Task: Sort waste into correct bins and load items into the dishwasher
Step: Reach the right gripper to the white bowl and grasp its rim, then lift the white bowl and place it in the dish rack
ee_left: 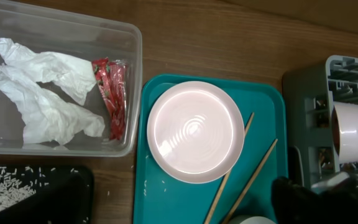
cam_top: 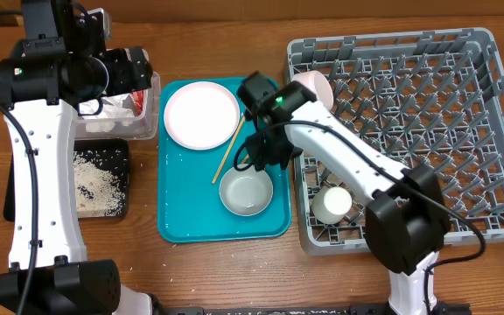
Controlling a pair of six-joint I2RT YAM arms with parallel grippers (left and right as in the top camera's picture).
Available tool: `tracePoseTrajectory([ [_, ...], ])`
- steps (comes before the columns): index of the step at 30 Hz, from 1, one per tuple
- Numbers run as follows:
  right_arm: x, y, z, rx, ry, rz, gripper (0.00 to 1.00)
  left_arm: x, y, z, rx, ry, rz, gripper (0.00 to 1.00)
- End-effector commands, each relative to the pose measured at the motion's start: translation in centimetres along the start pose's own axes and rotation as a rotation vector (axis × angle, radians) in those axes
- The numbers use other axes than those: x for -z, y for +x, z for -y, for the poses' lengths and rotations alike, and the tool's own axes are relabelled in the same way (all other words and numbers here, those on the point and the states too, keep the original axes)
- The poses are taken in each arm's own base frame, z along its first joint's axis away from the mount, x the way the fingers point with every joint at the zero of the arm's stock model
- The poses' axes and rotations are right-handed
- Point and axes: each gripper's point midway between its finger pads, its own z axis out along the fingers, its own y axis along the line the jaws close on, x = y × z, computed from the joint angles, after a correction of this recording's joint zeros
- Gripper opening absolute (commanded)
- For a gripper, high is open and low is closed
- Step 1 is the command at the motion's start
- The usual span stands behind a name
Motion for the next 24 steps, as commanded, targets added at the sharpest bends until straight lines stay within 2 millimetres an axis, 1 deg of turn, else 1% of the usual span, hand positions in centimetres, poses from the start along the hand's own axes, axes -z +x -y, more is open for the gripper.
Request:
tracePoseTrajectory([
  [1, -2.6, 2.1, -0.4, 0.023, -0.032, -0.089, 0.55, 0.0, -0.2, 0.3, -0.018, 0.000, 0.007, 1.00],
  [4, -4.1, 3.3, -0.3, 0.019, -0.044, -0.122, 0.49, 0.0, -0.2, 0.3, -0.018, 0.000, 0.007, 1.00],
  [6, -5.0, 4.2, 0.1, 0.016, -0.037, -0.147, 0.40, 0.0, -0.2, 0.3, -0.018, 0.000, 0.007, 1.00],
  [8, -5.0, 4.1, 0.1, 0.017, -0.037, -0.144, 0.26, 0.0, -0.2, 0.3, -0.018, 0.000, 0.007, 1.00],
  [10, -5.0, 4.1, 0.1, 0.016, -0.037, -0.144, 0.17, 0.0, -0.2, 0.3, -0.018, 0.000, 0.007, 1.00],
  [11, -4.9, 4.1, 0.1, 0.016, -0.034, -0.143, 0.09, 0.0, -0.2, 0.3, -0.018, 0.000, 0.007, 1.00],
  [12, -4.8, 4.0, 0.1, 0.017, -0.033, -0.141, 0.05, 0.0, -0.2, 0.3, -0.018, 0.000, 0.007, 1.00],
  [13, -4.5, 3.8, 0.0, 0.017, -0.031, -0.137, 0.04, 0.0, -0.2, 0.3, -0.018, 0.000, 0.007, 1.00],
  [14, -3.7, 3.2, 0.0, 0.019, -0.025, -0.124, 0.04, 0.0, -0.2, 0.3, -0.018, 0.000, 0.007, 1.00],
  [16, -1.9, 2.1, 0.0, 0.023, -0.003, -0.091, 0.04, 0.0, -0.2, 0.3, -0.018, 0.000, 0.007, 1.00],
  [17, -0.3, 1.3, 0.2, 0.026, 0.018, -0.066, 0.04, 0.0, -0.2, 0.3, -0.018, 0.000, 0.007, 1.00],
  [18, 0.6, 0.9, 0.2, 0.027, 0.028, -0.052, 0.04, 0.0, -0.2, 0.3, -0.018, 0.000, 0.007, 1.00],
  [19, 4.1, -0.6, 0.6, 0.017, 0.073, 0.008, 0.04, 0.0, -0.2, 0.3, -0.018, 0.000, 0.007, 1.00],
  [20, 5.7, -1.2, 0.9, 0.004, 0.097, 0.041, 0.04, 0.0, -0.2, 0.3, -0.018, 0.000, 0.007, 1.00],
  [21, 8.7, -2.3, 1.5, -0.010, 0.135, 0.104, 0.04, 0.0, -0.2, 0.3, -0.018, 0.000, 0.007, 1.00],
  [22, 12.0, -3.0, 2.4, -0.032, 0.176, 0.172, 0.04, 0.0, -0.2, 0.3, -0.018, 0.000, 0.007, 1.00],
  [23, 14.1, -3.4, 3.1, -0.063, 0.212, 0.220, 0.04, 0.0, -0.2, 0.3, -0.018, 0.000, 0.007, 1.00],
  [24, 17.1, -3.7, 4.3, -0.105, 0.256, 0.291, 0.04, 0.0, -0.2, 0.3, -0.018, 0.000, 0.007, 1.00],
])
